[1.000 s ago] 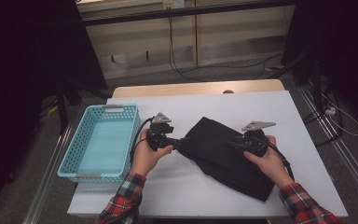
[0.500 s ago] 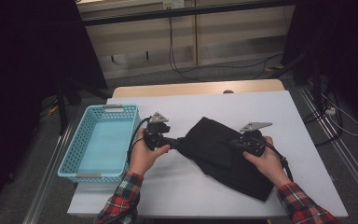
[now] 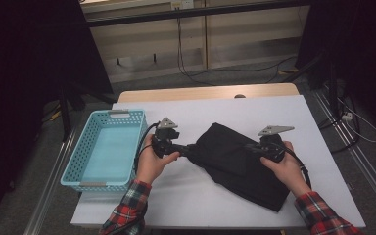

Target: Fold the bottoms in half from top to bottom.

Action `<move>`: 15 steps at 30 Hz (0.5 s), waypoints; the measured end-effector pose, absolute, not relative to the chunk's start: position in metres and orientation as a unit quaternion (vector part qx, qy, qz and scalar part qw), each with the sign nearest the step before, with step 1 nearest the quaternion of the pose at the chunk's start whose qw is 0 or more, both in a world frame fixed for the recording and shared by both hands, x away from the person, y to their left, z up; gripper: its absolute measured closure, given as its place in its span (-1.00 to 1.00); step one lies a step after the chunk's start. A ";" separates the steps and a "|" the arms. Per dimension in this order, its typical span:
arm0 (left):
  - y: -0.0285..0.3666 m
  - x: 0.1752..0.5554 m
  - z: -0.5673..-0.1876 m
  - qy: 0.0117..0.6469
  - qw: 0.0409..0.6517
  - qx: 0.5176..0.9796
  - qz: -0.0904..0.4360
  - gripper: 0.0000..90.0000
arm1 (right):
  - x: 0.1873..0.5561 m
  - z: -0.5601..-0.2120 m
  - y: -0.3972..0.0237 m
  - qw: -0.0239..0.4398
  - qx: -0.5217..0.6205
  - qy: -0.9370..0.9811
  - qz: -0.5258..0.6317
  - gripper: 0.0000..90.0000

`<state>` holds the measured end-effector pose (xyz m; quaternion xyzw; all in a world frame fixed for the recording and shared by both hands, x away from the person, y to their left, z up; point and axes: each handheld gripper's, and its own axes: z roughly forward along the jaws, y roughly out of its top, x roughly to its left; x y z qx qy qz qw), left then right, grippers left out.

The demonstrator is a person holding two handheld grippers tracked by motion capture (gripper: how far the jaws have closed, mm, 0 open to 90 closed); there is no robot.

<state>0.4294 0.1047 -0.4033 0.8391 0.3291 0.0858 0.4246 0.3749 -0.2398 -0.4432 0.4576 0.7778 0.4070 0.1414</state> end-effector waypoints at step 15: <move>0.106 0.429 -0.402 0.329 0.425 0.839 0.087 -0.63 | 0.363 -0.434 -0.255 0.145 0.461 0.774 0.409 0.99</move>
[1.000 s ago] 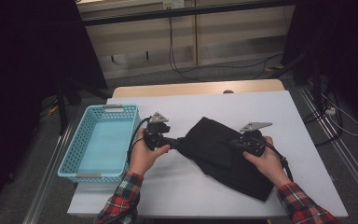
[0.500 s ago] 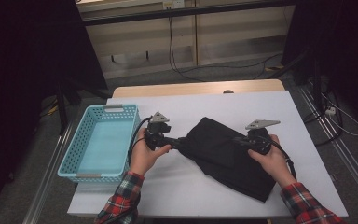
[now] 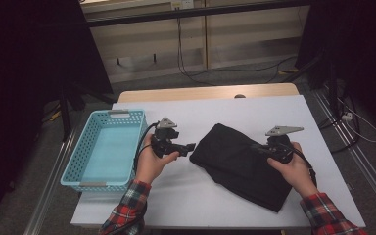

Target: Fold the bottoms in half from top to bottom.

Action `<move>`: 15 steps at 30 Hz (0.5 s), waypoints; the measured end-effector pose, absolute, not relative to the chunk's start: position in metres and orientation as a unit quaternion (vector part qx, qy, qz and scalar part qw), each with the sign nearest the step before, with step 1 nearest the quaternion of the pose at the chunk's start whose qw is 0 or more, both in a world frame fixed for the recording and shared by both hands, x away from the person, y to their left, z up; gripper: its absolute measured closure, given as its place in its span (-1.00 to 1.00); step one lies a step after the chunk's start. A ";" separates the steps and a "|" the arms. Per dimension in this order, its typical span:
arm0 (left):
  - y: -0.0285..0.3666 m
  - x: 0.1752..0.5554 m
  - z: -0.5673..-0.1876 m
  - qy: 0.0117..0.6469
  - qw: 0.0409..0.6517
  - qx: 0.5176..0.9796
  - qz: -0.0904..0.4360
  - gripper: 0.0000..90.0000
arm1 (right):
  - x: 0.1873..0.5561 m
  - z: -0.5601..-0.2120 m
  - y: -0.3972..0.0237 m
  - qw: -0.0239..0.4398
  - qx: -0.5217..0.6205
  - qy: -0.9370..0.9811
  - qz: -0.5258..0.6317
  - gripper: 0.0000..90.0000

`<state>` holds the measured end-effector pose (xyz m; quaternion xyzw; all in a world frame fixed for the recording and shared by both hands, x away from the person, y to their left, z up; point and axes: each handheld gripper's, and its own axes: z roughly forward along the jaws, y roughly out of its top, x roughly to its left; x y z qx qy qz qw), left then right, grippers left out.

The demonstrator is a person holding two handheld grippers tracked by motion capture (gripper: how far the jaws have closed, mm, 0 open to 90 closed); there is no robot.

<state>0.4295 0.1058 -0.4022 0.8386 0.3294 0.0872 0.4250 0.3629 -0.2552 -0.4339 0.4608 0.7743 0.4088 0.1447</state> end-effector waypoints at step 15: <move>0.104 0.429 -0.402 0.331 0.427 0.838 0.083 -0.64 | 0.353 -0.430 -0.265 0.150 0.462 0.772 0.410 0.99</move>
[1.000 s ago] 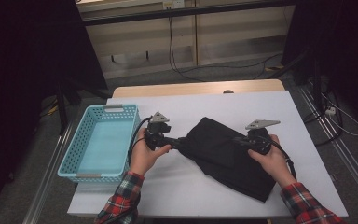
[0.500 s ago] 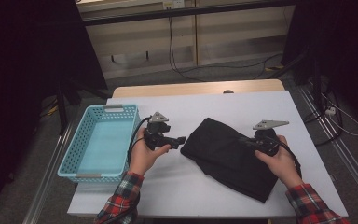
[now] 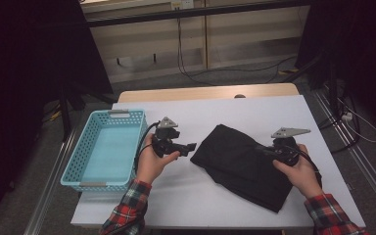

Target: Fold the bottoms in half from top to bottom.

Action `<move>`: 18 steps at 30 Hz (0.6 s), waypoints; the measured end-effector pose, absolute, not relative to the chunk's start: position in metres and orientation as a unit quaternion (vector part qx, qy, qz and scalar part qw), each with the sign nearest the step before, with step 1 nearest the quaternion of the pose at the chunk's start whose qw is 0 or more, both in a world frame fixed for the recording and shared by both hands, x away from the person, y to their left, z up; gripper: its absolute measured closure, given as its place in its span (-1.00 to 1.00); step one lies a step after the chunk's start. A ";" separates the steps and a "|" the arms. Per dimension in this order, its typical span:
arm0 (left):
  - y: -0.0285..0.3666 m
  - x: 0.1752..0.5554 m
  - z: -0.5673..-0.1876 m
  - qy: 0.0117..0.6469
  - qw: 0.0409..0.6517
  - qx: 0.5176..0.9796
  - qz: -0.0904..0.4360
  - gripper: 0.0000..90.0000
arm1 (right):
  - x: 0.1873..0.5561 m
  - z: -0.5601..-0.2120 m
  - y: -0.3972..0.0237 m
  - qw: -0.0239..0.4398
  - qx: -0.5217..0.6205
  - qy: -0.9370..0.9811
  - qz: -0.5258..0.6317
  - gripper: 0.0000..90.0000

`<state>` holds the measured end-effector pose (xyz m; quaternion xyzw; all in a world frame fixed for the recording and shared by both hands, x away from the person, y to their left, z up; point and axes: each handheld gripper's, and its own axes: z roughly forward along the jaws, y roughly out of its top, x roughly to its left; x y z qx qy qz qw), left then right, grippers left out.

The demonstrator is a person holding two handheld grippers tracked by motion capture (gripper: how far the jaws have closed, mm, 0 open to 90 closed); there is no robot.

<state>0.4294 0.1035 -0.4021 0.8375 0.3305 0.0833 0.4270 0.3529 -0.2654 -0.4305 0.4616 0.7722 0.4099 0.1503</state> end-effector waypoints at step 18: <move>0.106 0.430 -0.403 0.330 0.428 0.837 0.083 -0.67 | 0.342 -0.424 -0.280 0.157 0.466 0.762 0.421 0.99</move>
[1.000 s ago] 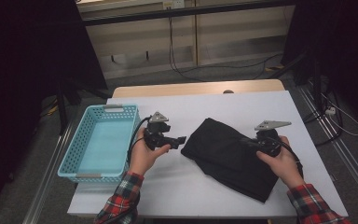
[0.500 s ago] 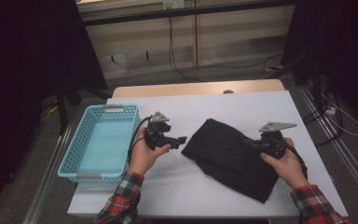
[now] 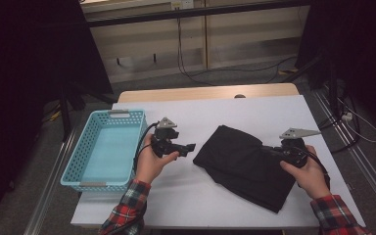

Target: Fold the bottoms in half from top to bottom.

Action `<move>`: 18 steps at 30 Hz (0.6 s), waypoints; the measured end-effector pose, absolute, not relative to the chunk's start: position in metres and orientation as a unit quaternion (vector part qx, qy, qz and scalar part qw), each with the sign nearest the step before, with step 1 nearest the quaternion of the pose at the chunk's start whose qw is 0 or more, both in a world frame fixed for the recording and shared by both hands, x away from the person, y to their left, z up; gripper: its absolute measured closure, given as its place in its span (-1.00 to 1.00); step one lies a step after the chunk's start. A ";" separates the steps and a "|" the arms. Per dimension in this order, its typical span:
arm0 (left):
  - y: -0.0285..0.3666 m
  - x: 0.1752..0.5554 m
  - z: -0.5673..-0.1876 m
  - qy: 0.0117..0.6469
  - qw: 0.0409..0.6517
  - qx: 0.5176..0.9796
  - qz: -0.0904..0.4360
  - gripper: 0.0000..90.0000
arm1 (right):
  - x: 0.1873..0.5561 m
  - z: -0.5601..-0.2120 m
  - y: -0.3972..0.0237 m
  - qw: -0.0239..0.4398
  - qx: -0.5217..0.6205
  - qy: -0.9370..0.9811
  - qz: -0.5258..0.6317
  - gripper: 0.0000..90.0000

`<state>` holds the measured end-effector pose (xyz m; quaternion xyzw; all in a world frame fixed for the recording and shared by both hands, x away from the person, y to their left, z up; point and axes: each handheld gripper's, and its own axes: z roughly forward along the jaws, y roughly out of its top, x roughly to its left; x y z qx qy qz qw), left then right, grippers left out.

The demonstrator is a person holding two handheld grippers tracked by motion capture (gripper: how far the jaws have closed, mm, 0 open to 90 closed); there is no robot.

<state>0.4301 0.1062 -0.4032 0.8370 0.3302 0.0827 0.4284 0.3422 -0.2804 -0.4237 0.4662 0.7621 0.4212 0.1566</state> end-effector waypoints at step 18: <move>0.106 0.429 -0.402 0.326 0.426 0.840 0.081 -0.67 | 0.326 -0.422 -0.295 0.161 0.471 0.759 0.419 0.99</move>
